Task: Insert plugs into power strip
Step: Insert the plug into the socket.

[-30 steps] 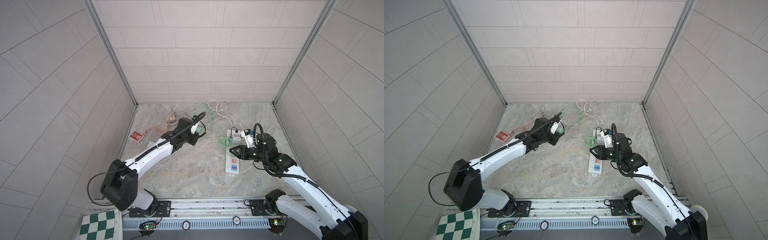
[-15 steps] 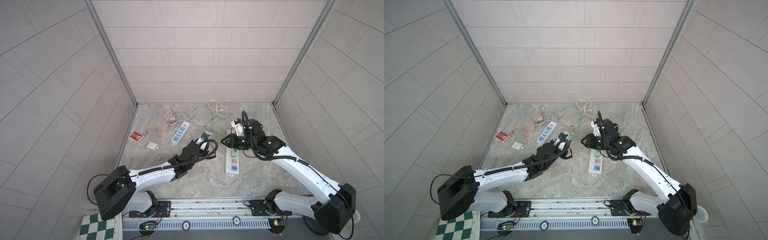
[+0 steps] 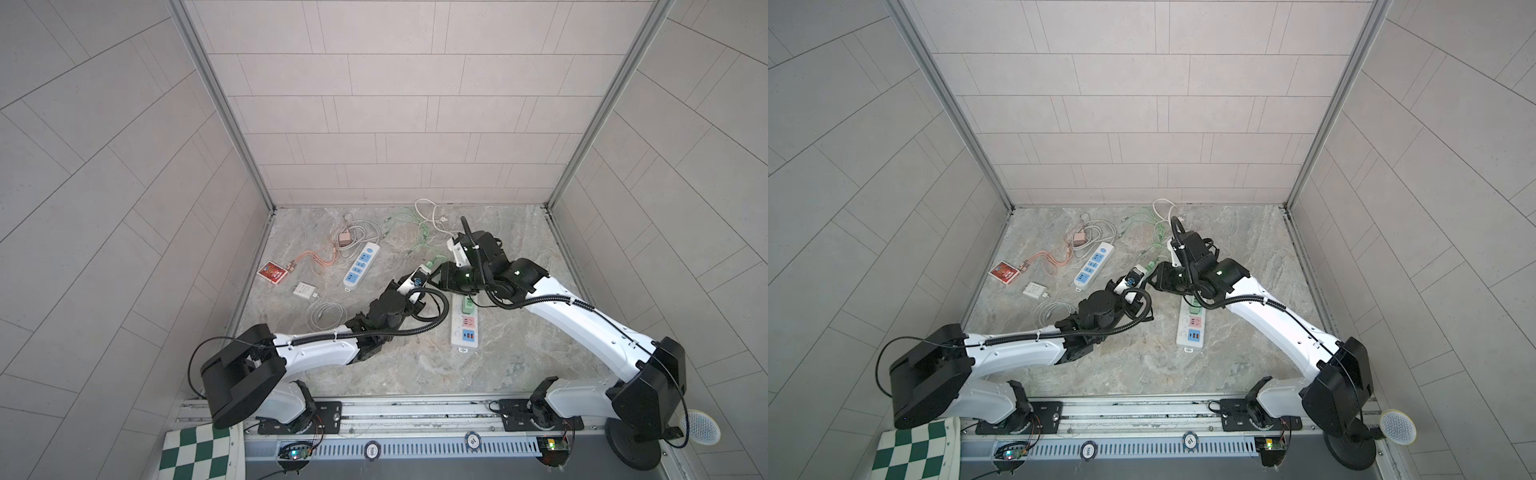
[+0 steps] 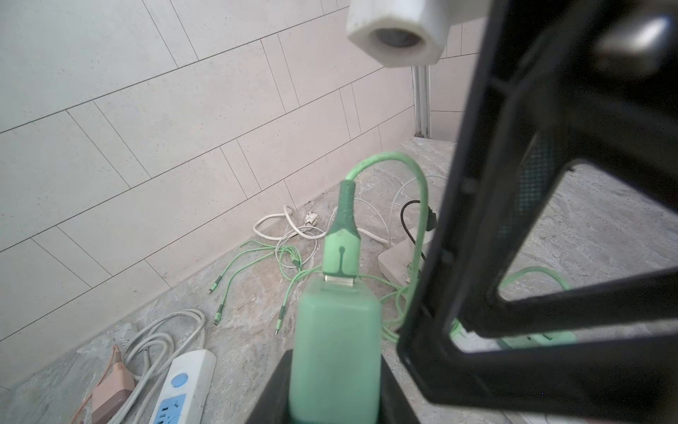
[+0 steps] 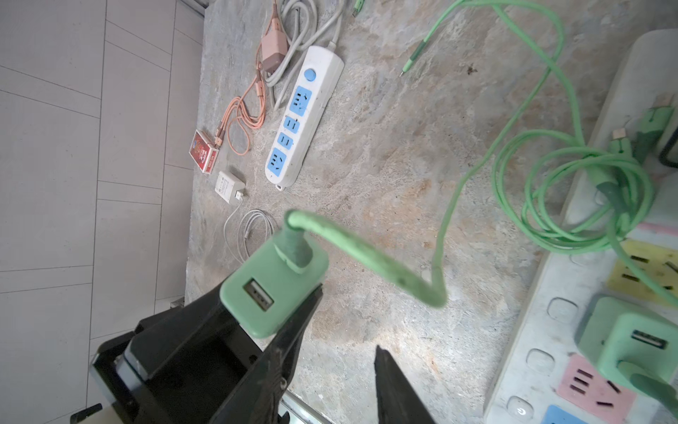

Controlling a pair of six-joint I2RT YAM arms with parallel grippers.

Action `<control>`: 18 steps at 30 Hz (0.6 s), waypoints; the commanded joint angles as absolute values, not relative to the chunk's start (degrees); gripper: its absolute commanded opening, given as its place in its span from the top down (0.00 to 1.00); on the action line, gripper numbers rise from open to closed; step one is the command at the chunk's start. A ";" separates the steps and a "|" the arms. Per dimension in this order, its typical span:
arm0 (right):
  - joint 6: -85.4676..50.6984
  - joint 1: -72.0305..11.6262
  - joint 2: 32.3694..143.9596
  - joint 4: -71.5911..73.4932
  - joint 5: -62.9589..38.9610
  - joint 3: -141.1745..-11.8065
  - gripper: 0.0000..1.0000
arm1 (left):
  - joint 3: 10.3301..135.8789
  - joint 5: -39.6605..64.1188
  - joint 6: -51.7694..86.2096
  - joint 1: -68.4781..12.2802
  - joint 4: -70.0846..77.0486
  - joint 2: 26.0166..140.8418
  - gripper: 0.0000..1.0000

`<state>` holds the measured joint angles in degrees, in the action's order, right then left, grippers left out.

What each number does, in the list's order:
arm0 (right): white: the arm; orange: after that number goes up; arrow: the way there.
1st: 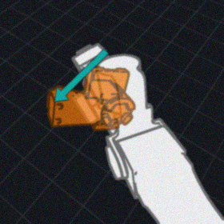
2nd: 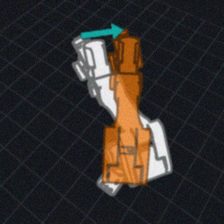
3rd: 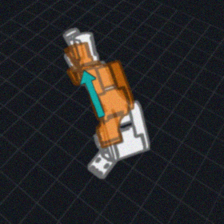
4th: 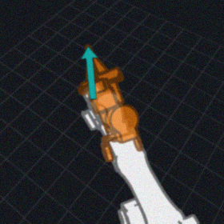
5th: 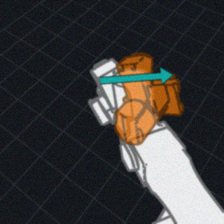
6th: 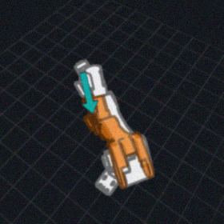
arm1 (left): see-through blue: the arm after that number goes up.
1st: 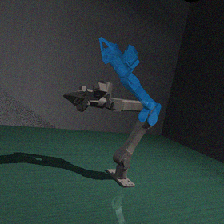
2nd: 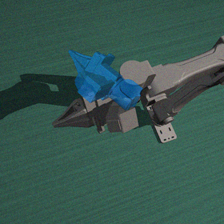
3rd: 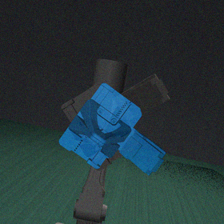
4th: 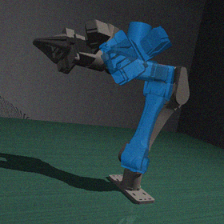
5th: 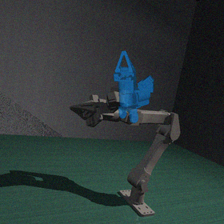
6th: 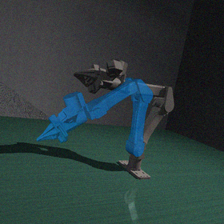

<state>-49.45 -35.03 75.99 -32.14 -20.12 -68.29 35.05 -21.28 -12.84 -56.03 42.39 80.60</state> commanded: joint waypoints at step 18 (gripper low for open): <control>-55.84 -35.55 79.47 -29.67 -22.07 -70.55 0.55 | 30.40 -21.43 -18.17 -56.86 50.95 78.72 0.68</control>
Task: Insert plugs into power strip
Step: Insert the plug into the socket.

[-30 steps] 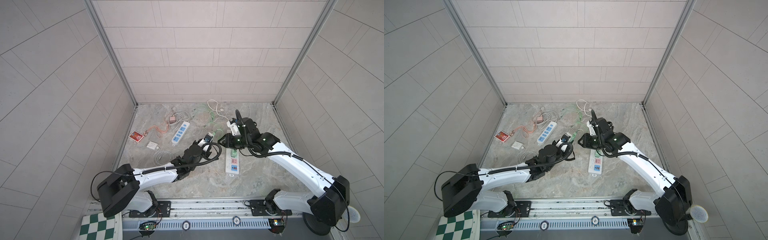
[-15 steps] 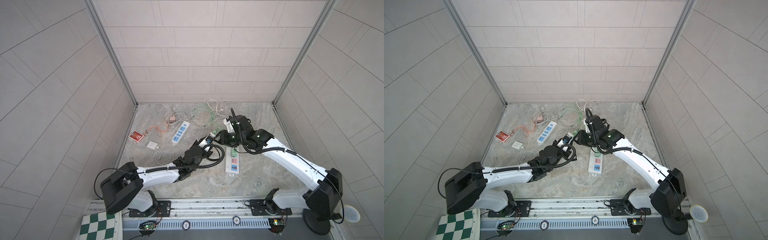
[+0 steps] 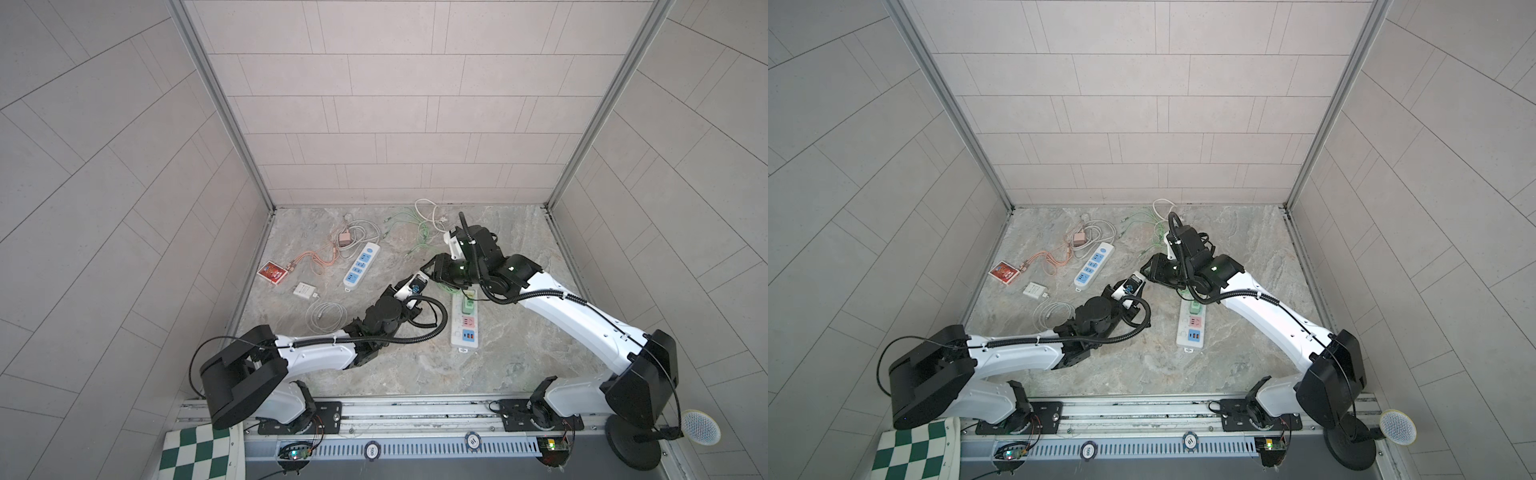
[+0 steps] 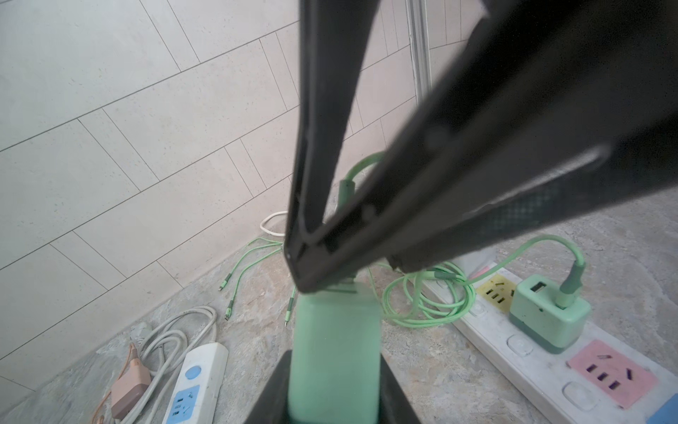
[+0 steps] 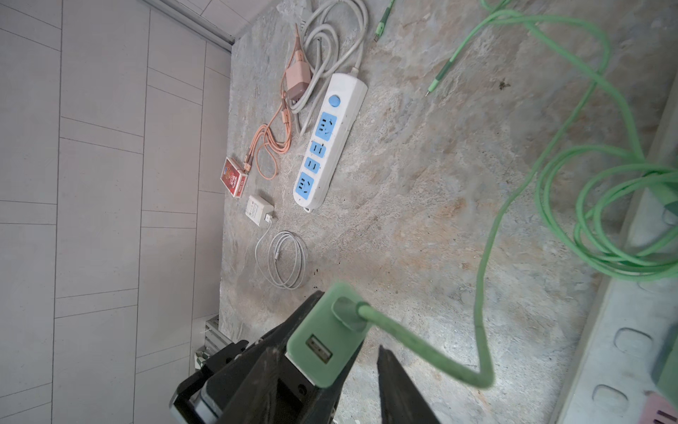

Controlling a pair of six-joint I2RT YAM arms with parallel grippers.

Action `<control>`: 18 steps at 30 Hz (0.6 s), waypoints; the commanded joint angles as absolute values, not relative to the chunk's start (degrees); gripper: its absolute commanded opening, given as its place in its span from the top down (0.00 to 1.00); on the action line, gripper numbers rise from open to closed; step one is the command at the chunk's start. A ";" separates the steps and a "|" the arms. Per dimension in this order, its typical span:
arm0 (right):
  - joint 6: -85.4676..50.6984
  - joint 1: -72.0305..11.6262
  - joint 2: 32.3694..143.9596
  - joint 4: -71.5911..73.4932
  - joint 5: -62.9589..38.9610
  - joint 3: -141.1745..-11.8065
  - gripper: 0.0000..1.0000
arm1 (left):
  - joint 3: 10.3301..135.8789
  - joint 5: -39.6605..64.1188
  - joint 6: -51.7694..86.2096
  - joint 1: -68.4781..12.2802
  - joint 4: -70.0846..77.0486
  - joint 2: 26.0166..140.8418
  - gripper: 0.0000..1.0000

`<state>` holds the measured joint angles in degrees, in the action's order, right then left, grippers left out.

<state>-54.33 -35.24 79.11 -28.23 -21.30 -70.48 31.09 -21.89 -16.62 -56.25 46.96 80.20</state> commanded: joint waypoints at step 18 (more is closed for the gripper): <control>-61.58 -35.55 85.17 -35.51 -29.64 -76.29 0.51 | 30.16 -29.36 -35.48 -61.47 59.77 82.87 0.65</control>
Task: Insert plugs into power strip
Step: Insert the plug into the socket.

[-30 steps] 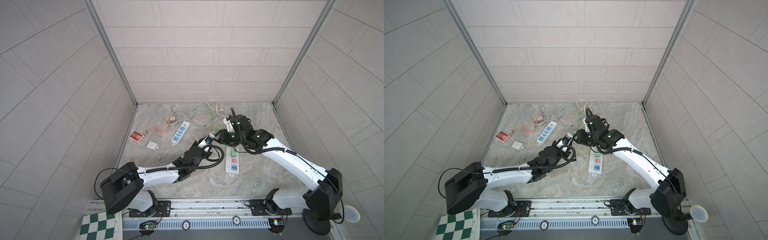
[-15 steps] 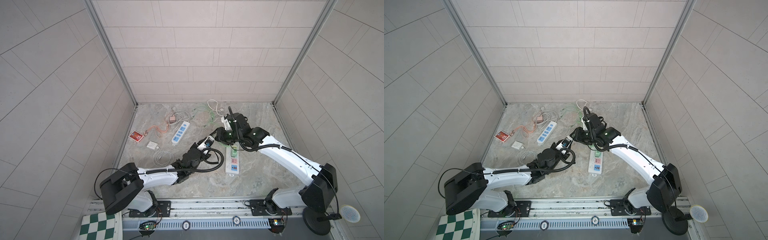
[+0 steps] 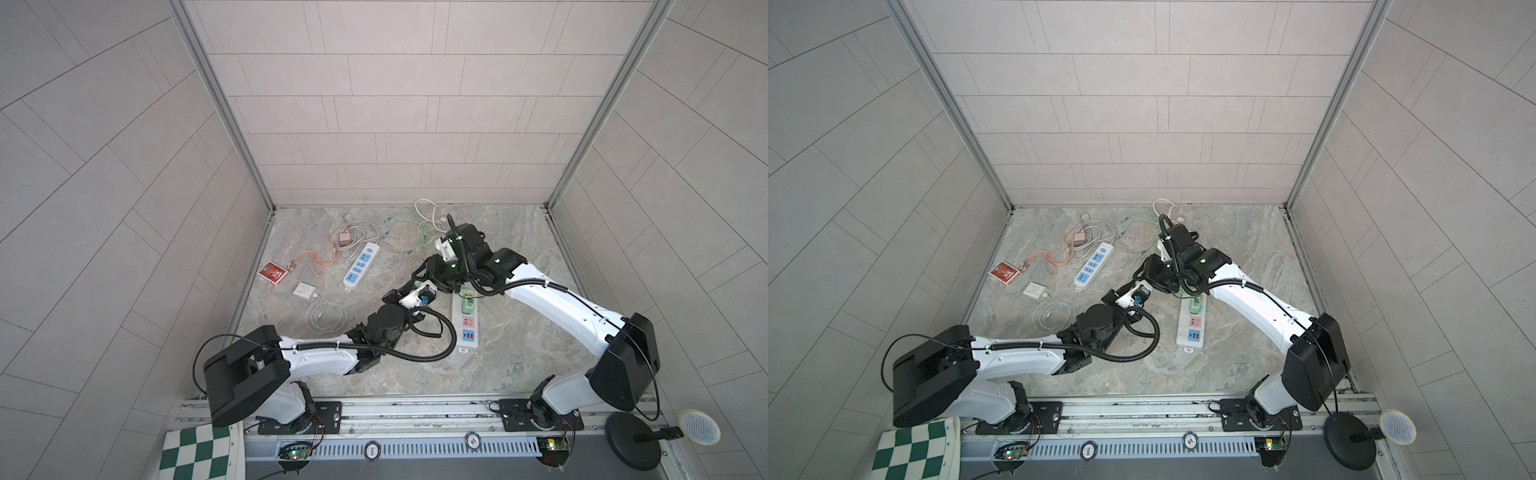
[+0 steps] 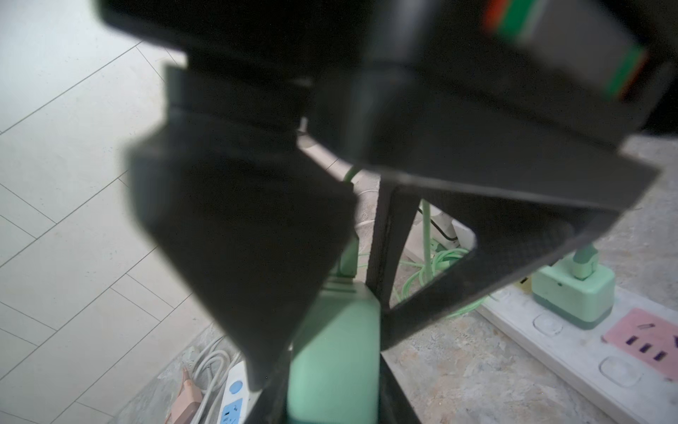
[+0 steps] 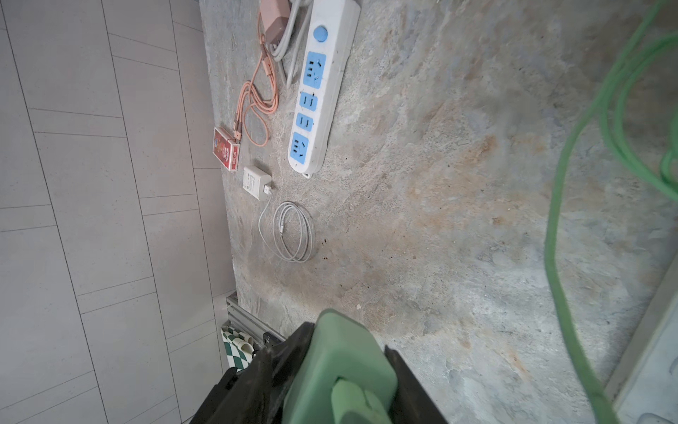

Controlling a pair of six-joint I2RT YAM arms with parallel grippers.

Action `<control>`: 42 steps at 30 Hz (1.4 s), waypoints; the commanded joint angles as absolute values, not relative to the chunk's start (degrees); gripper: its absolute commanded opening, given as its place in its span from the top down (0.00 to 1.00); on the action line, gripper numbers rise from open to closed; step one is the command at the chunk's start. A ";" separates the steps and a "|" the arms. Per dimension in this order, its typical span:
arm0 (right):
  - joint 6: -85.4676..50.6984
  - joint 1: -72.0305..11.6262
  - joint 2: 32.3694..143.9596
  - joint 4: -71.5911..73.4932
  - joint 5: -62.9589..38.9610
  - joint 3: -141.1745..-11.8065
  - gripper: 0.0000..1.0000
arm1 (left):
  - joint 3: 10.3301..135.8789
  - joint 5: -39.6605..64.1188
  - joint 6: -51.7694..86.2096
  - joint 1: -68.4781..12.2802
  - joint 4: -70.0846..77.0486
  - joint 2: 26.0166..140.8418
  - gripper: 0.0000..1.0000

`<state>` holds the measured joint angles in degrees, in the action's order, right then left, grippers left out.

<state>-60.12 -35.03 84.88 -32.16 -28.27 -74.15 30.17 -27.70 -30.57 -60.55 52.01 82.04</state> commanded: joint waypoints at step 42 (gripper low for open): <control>-43.00 -32.03 79.84 -45.98 -30.81 -77.84 1.00 | 30.41 -36.08 -47.77 -64.15 75.81 92.64 0.33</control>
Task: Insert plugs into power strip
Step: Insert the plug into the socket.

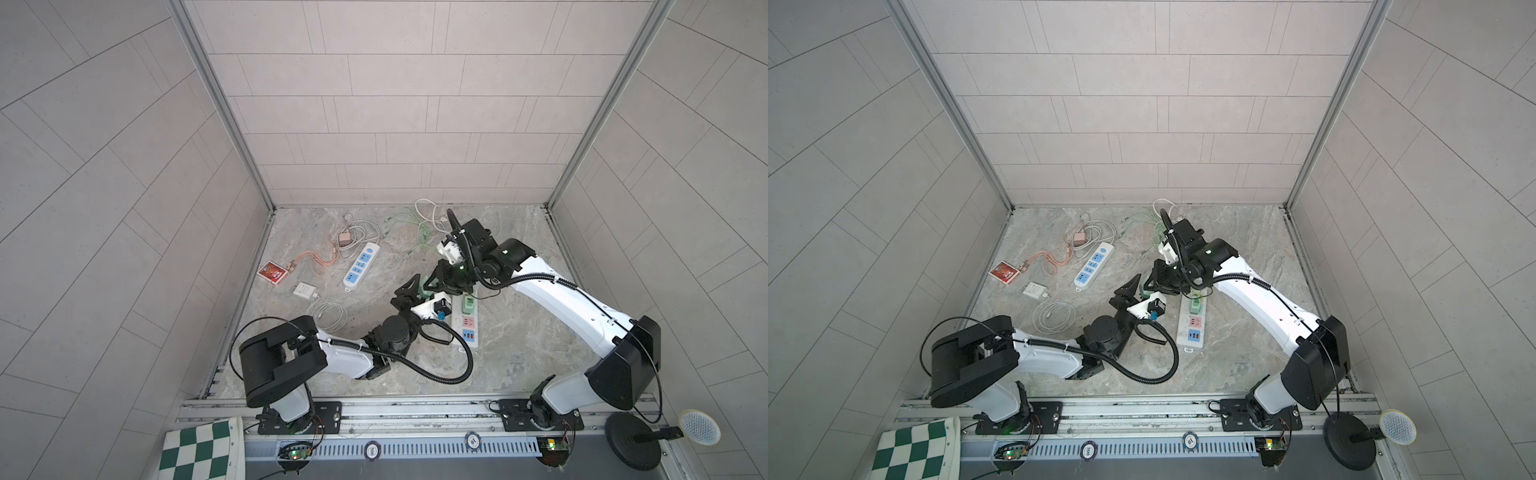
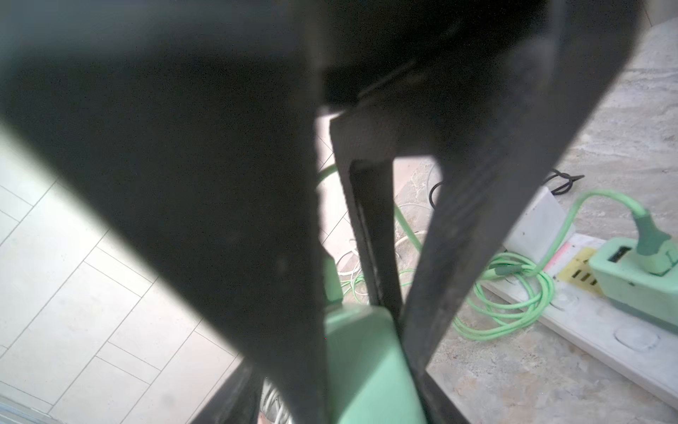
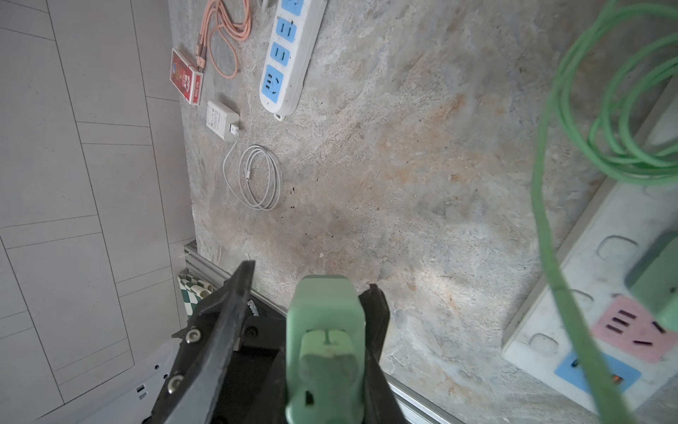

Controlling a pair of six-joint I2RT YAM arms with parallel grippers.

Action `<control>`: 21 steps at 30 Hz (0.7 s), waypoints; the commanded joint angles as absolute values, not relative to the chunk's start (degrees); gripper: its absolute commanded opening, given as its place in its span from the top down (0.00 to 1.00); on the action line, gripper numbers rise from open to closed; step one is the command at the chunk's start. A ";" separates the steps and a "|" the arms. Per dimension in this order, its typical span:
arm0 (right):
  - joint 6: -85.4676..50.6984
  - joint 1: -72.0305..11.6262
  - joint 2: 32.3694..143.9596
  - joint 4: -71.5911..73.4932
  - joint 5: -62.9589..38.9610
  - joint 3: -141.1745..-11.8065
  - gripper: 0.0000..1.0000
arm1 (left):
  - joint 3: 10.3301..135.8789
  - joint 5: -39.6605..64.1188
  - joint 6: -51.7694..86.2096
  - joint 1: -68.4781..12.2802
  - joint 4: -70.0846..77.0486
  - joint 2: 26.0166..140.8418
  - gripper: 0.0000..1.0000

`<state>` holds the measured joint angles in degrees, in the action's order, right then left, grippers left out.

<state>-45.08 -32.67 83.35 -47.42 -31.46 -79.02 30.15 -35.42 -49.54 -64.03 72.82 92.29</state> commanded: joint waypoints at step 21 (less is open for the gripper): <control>-32.04 -18.62 67.79 -52.30 -22.84 -70.88 1.00 | 23.58 -41.04 -35.20 -64.12 68.96 80.14 0.10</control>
